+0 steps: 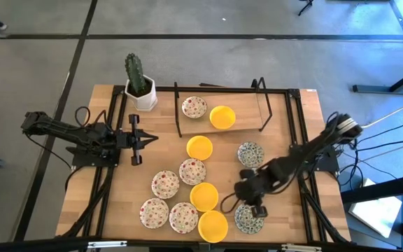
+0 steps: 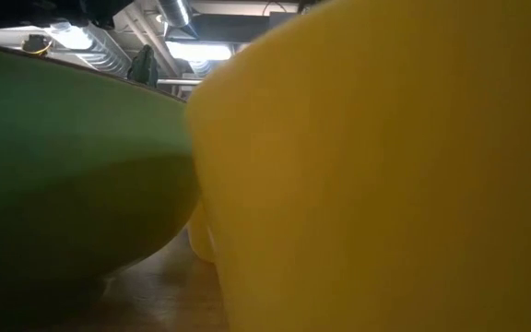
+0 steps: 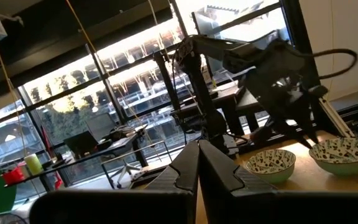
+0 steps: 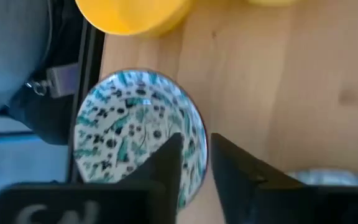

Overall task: Pick & Place Mini bowls
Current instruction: Put the blue patterned bowl on the shelf

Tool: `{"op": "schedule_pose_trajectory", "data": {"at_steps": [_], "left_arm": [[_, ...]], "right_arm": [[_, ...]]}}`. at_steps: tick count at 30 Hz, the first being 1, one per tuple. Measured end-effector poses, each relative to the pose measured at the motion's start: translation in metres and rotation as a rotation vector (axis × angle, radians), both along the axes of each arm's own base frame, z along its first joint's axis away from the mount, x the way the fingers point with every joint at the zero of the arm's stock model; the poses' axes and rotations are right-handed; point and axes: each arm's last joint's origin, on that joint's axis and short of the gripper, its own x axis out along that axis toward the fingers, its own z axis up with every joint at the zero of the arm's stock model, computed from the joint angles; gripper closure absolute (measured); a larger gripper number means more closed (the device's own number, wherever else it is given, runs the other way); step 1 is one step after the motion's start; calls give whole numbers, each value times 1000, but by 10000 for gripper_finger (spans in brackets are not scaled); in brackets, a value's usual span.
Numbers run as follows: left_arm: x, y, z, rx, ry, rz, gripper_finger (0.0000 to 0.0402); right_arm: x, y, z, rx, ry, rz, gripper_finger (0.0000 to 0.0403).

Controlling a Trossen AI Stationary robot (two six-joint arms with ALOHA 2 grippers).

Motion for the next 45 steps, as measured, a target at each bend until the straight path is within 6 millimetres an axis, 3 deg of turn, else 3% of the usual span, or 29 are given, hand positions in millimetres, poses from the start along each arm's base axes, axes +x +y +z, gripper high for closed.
{"op": "schedule_pose_trajectory", "data": {"at_steps": [7, 15, 22, 33, 40, 45], "left_arm": [[0, 0, -1, -23, 5, -5, 394], [0, 0, -1, -1, 7, 0, 395], [0, 0, -2, -10, 17, -2, 395], [0, 0, -2, -14, 15, -3, 397], [0, 0, -2, -13, 15, -4, 394], [0, 0, -2, -15, 15, -4, 397]], "right_arm": [[32, 19, -3, -79, -2, 119, 222], [33, 19, -13, -151, 130, 150, 183], [32, 19, -14, -176, 128, 165, 182], [39, 23, -39, -235, 190, 191, 190], [39, 23, -42, -239, 198, 194, 218], [39, 24, -42, -236, 197, 189, 265]]}}
